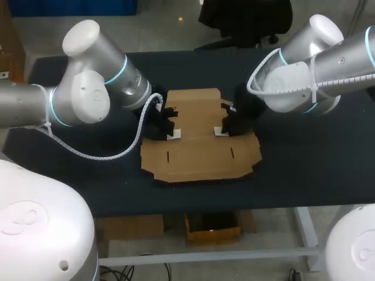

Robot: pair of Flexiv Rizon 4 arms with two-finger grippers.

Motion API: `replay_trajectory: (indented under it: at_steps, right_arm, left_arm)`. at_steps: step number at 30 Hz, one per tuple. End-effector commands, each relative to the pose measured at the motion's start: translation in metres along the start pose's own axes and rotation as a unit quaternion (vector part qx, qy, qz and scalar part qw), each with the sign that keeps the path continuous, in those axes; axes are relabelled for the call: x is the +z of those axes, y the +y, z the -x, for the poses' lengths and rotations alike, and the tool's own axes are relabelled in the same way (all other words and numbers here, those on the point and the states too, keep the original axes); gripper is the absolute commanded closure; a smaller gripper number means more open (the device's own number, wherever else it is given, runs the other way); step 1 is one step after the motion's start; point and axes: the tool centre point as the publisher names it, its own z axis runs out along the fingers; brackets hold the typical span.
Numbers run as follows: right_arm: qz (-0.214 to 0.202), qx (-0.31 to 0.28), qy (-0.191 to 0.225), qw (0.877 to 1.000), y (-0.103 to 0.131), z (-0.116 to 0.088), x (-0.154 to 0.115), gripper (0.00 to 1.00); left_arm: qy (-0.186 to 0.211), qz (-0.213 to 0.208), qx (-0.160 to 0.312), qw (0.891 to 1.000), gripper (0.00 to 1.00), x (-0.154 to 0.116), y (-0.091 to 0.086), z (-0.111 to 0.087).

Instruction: Assemble the packaging by folding the flat box into shape, placing the metal phone stand inside, and closing the box properly

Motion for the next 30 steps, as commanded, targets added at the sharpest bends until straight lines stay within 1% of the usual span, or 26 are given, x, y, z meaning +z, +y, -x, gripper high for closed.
replay_trajectory:
  at_steps: [1,3,5,7,8,13,22,30]
  right_arm:
    - [-0.007,0.004,-0.014,1.0,0.001,-0.002,0.007,1.0]
    - [-0.009,0.012,-0.029,0.999,0.0,-0.002,0.009,1.0]
    - [-0.01,0.012,-0.028,0.999,0.0,-0.002,0.012,1.0]
    - [-0.012,0.018,-0.034,0.999,-0.001,-0.001,0.013,1.0]
    - [-0.012,0.019,-0.034,0.999,-0.002,0.0,0.014,1.0]
    - [-0.013,0.026,-0.039,0.999,-0.004,0.001,0.013,1.0]
    - [0.009,0.027,-0.021,0.999,-0.005,0.001,-0.007,1.0]
    - [0.026,0.025,0.002,0.999,-0.004,0.013,-0.029,1.0]
  left_arm:
    - [-0.019,0.002,-0.004,1.0,1.0,0.009,-0.001,-0.004]
    - [-0.024,0.001,-0.006,1.0,1.0,0.011,-0.001,-0.004]
    - [-0.038,-0.002,-0.01,0.999,1.0,0.013,0.0,-0.004]
    - [-0.041,-0.002,-0.012,0.999,1.0,0.014,0.0,-0.003]
    - [-0.048,-0.005,-0.015,0.999,1.0,0.014,0.0,-0.003]
    - [-0.055,-0.007,-0.022,0.998,1.0,0.01,0.002,-0.001]
    - [-0.06,-0.019,-0.023,0.998,1.0,-0.009,0.002,-0.003]
    - [-0.059,-0.024,-0.025,0.998,1.0,-0.026,-0.001,0.002]
